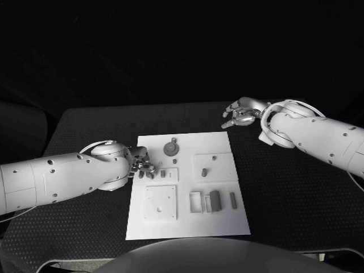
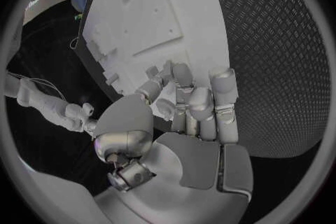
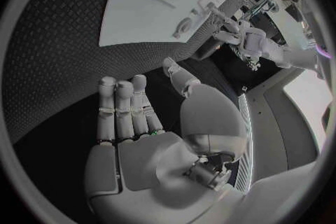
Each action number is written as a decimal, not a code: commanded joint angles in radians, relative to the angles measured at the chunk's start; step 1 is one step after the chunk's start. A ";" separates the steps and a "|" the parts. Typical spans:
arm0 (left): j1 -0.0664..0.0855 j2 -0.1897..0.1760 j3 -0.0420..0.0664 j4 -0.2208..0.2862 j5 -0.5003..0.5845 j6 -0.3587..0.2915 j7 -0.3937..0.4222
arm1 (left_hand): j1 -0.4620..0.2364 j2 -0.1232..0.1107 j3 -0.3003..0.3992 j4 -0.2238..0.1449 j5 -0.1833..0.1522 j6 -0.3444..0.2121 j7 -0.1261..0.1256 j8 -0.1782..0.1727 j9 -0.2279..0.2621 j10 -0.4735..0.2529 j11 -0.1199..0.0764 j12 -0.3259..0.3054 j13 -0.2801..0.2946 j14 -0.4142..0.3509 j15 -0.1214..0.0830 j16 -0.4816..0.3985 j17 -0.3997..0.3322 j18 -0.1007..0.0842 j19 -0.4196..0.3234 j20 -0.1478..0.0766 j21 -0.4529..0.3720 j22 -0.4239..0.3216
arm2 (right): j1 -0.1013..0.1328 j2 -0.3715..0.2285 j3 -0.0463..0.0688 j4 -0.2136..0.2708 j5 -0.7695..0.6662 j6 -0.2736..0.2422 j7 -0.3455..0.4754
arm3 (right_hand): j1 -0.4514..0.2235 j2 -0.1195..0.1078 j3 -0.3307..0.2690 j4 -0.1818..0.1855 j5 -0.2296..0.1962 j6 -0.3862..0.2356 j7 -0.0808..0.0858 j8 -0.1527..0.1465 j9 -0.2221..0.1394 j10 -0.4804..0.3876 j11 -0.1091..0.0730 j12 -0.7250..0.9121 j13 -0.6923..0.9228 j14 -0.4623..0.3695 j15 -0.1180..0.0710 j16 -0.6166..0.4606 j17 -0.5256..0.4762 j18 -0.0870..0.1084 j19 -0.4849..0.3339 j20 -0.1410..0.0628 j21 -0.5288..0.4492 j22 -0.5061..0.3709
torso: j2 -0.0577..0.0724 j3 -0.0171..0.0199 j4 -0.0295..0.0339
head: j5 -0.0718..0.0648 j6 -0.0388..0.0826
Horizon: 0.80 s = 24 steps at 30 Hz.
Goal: Assemble the parts on the task board
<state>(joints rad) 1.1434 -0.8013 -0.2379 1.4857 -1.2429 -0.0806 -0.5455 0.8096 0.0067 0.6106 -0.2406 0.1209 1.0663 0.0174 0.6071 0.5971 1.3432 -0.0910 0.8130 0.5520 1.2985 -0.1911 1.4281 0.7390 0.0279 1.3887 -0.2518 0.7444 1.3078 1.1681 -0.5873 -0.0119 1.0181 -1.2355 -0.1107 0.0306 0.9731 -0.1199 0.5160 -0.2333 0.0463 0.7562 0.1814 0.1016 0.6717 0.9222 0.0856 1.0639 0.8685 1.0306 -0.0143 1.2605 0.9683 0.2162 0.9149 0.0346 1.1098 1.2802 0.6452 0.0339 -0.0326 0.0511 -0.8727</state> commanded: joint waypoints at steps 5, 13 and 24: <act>-0.004 -0.014 0.000 0.022 -0.049 -0.069 0.011 | 0.054 0.056 0.046 -0.046 0.015 0.011 -0.003 0.009 -0.003 0.011 -0.001 0.003 0.002 0.000 -0.007 0.007 0.002 0.042 0.008 -0.003 0.004 0.018 | 0.000 -0.002 0.000 0.001 -0.006 0.011 0.002 | -0.010 -0.001 0.001 0.005 0.002 -0.008 0.018 0.005 -0.002 -0.005 0.000 0.005 -0.001 -0.001 -0.008 0.006 -0.001 0.046 0.001 -0.007 -0.004 0.000 | 0.000 -0.0001 0.0001 | 0.001 0.000; -0.009 -0.024 0.000 0.039 -0.066 -0.127 0.018 | 0.057 0.053 0.050 -0.046 0.031 0.015 -0.005 0.016 -0.007 0.017 -0.003 0.005 0.002 0.001 -0.008 0.012 0.004 0.042 0.012 -0.004 0.007 0.018 | 0.000 -0.002 0.000 -0.001 -0.006 0.012 0.003 | -0.010 -0.001 0.001 0.005 0.002 -0.008 0.018 0.005 -0.002 -0.005 0.000 0.006 -0.001 -0.001 -0.008 0.006 -0.001 0.046 0.001 -0.007 -0.004 0.000 | 0.000 -0.0003 0.0005 | 0.001 0.000; -0.038 -0.038 0.000 0.061 -0.107 -0.184 0.026 | 0.058 0.048 0.053 -0.045 0.038 0.018 -0.007 0.021 -0.011 0.021 -0.004 0.006 0.003 0.002 -0.009 0.016 0.005 0.042 0.014 -0.004 0.008 0.018 | -0.002 -0.004 0.000 -0.001 -0.006 0.014 0.002 | -0.010 -0.001 0.001 0.005 0.002 -0.008 0.018 0.005 -0.002 -0.005 0.000 0.006 -0.002 -0.001 -0.008 0.006 -0.001 0.046 0.001 -0.007 -0.004 0.000 | 0.000 0.0009 0.0006 | 0.004 0.000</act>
<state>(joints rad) 1.1089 -0.8381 -0.2381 1.5411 -1.3165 -0.2166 -0.5349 0.8096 0.0067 0.6122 -0.2391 0.1541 1.0769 0.0138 0.6223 0.5859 1.3470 -0.0883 0.8130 0.5538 1.2996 -0.1912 1.4377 0.7433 0.0270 1.3976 -0.2572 0.7489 1.3075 1.1674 -0.5908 -0.0120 1.0172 -1.2355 -0.1094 0.0305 0.9731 -0.1199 0.5160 -0.2333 0.0463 0.7562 0.1815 0.1016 0.6709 0.9222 0.0856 1.0639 0.8684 1.0304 -0.0141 1.2605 0.9685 0.2163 0.9163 0.0362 1.1098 1.2801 0.6449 0.0346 -0.0318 0.0552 -0.8727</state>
